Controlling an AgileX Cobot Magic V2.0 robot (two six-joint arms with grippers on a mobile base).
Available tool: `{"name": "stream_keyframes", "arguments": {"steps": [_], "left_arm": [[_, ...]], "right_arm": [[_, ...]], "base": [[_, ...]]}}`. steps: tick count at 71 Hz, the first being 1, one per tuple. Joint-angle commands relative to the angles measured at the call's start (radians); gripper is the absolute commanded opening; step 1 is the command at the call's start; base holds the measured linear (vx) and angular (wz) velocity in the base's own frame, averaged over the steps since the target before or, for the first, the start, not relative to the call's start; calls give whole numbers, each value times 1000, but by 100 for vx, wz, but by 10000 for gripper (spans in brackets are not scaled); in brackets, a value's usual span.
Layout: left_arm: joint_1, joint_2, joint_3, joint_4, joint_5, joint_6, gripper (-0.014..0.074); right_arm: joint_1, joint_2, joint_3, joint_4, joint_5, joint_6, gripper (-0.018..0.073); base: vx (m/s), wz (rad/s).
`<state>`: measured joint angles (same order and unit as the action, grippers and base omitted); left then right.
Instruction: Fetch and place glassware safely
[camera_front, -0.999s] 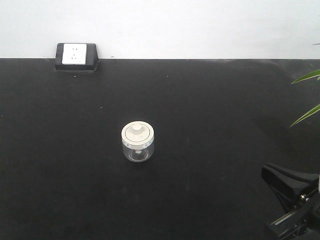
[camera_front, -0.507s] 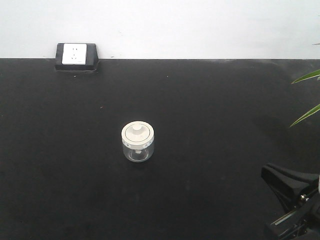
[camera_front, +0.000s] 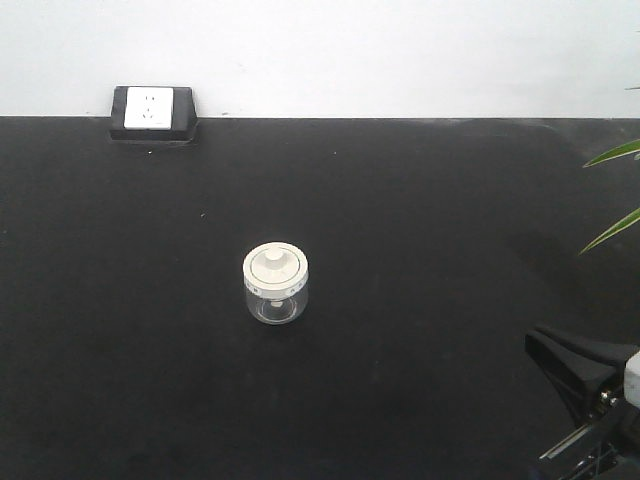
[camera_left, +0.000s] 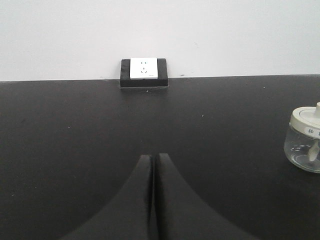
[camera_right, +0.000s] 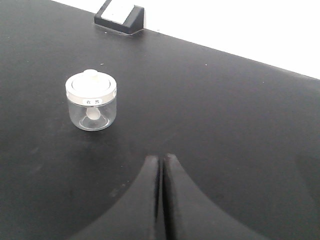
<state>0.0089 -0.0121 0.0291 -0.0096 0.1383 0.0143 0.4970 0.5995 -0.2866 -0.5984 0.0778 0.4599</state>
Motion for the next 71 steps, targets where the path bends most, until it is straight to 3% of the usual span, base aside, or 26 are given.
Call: {"name": "stream_keyframes", "arguments": {"steps": [1, 11, 24, 36, 52, 71], "left_arm": [[-5, -12, 28, 0, -73, -9, -7], [-5, -12, 28, 0, -73, -9, -7], [-5, -12, 28, 0, -73, -9, -7], [-5, -12, 28, 0, -73, -9, -7], [-5, -12, 28, 0, -73, -9, -7], [-5, -12, 28, 0, -73, -9, -7]], "right_arm": [[-5, -4, -27, 14, -67, -10, -3], [-5, -4, -27, 211, -53, -86, -3], [-5, -4, -26, 468, -30, -273, -3], [-5, -13, 51, 617, -107, -396, -3], [-31, -51, 172, 632, -202, -398, -3], [-270, -193, 186, 631, -112, -398, -3]], "base": [[0, 0], [0, 0], [0, 0], [0, 0], [0, 0], [0, 0]]}}
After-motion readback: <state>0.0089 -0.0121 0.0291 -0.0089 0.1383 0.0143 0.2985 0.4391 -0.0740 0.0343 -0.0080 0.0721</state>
